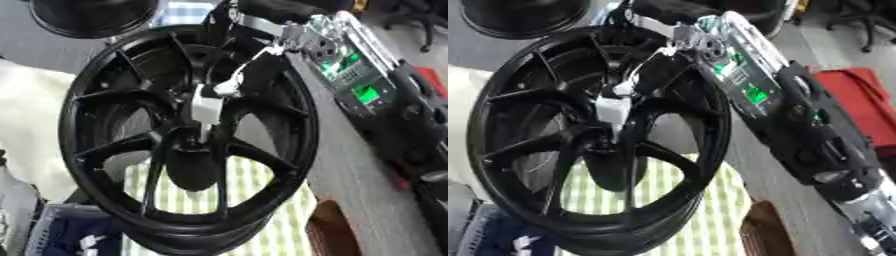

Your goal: Pull the pin out of the wheel hub.

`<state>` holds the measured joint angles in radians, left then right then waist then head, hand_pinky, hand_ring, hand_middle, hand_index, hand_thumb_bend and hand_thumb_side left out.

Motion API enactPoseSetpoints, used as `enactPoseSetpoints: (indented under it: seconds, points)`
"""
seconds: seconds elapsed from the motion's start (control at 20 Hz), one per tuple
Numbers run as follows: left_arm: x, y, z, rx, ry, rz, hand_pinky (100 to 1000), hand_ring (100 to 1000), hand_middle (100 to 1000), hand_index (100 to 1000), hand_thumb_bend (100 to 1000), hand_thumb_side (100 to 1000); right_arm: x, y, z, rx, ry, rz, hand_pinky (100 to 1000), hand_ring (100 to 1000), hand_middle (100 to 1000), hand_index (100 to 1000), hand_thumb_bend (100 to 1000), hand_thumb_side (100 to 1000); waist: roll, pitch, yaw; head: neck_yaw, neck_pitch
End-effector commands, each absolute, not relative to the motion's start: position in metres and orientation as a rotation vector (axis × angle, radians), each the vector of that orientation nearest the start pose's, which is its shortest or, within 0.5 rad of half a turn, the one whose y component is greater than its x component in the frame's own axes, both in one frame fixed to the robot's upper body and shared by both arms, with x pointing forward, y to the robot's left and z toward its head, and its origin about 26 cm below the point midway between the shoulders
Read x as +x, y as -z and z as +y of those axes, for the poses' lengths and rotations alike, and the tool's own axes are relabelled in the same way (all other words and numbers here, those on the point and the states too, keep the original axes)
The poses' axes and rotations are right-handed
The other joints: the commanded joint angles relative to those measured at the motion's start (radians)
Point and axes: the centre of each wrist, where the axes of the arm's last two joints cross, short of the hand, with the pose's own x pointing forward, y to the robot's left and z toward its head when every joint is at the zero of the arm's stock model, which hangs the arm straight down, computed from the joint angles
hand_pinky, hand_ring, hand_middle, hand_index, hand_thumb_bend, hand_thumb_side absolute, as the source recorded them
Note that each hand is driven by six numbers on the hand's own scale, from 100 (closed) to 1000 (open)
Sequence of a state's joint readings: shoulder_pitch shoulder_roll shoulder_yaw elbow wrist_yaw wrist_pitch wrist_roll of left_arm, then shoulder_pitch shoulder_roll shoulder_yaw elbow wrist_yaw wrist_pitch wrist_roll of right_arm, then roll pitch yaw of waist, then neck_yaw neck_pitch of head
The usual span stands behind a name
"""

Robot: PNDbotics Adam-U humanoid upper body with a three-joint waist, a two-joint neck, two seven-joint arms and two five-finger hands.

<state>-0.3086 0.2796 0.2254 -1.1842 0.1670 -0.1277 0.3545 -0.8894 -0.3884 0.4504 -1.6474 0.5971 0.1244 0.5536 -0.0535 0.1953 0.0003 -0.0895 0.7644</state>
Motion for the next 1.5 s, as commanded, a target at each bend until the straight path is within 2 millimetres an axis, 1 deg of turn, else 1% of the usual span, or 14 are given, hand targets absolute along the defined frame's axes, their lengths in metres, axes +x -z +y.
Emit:
enactPoseSetpoints:
  seconds: [0.05,0.15,0.2,0.25,0.5,0.75,1.3,1.5]
  points:
    - [0.348,-0.019,0.376,0.507,-0.4,-1.648,695,631,527,726,449,609,0.359,-0.278,-0.125,-0.562,-1.684,-1.841,716,710,585,759,537,434,-0.001,-0.03,-0.004,0.002,0.006]
    - [0.346,-0.018,0.378,0.514,-0.4,-1.645,695,631,527,726,448,610,0.358,-0.277,-0.126,-0.58,-1.673,-1.843,717,709,579,756,533,433,-0.007,-0.033,-0.008,0.003,0.006]
    - [0.346,-0.018,0.378,0.516,-0.4,-1.644,695,631,527,726,448,610,0.358,-0.274,-0.127,-0.585,-1.672,-1.837,717,710,579,756,568,408,-0.009,-0.035,-0.009,0.003,0.006]
    - [0.346,-0.018,0.379,0.519,-0.4,-1.643,695,631,527,726,448,610,0.358,-0.272,-0.127,-0.589,-1.673,-1.83,717,710,579,755,532,436,-0.012,-0.037,-0.009,0.003,0.006]
    - [0.346,-0.018,0.378,0.52,-0.399,-1.642,695,632,527,726,447,610,0.36,-0.259,-0.124,-0.605,-1.675,-1.813,718,708,578,751,528,430,-0.016,-0.042,-0.007,0.002,0.006]
    - [0.347,-0.019,0.377,0.516,-0.4,-1.643,695,632,528,726,445,611,0.362,-0.248,-0.122,-0.62,-1.683,-1.799,717,707,577,747,527,432,-0.014,-0.04,-0.002,0.0,0.006]
    - [0.349,-0.02,0.374,0.504,-0.398,-1.649,696,633,528,726,440,612,0.367,-0.236,-0.119,-0.616,-1.686,-1.769,710,700,570,738,521,421,-0.007,-0.032,0.006,-0.006,0.006]
    - [0.349,-0.02,0.375,0.504,-0.399,-1.649,696,634,528,726,439,613,0.37,-0.231,-0.12,-0.627,-1.684,-1.753,701,689,539,723,514,407,-0.006,-0.03,0.005,-0.006,0.006]
